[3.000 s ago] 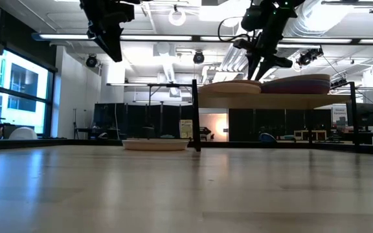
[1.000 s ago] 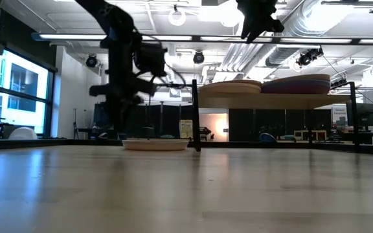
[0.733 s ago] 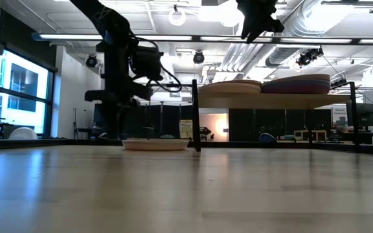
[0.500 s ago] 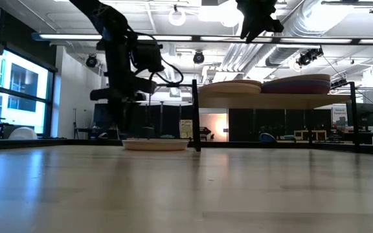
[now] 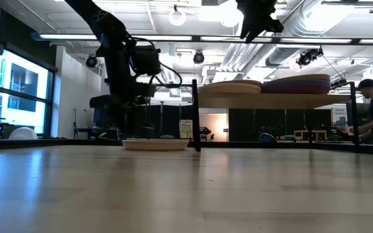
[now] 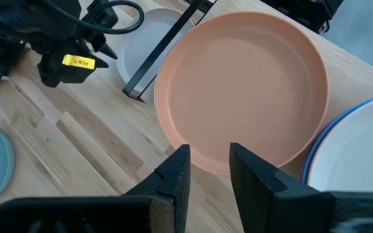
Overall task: Place and stack plates onto a shelf
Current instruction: Stack the gray white plate on top of the orange plate on the shelf
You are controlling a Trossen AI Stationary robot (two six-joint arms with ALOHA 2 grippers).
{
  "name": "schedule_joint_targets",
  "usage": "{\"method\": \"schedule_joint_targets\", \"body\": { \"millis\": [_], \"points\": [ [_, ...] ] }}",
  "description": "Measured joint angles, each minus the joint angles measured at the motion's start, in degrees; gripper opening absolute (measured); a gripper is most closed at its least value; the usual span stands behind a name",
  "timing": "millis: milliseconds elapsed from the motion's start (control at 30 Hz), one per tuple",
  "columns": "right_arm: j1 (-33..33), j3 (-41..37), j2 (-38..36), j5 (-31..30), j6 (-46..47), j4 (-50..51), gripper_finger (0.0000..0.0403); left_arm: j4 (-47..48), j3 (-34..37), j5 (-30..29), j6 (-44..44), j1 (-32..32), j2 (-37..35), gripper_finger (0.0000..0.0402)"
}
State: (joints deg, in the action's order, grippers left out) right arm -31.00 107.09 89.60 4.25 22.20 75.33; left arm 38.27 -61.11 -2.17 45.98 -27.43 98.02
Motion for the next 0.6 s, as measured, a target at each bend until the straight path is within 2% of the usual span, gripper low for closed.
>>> {"method": "schedule_joint_targets", "body": {
  "millis": [600],
  "points": [
    [0.0, 0.0, 0.0, 0.0, -0.1, -1.4, 0.0087, -6.8, 5.0, 0.0, 1.8, 0.0, 0.0, 0.0111]
  ]
}}
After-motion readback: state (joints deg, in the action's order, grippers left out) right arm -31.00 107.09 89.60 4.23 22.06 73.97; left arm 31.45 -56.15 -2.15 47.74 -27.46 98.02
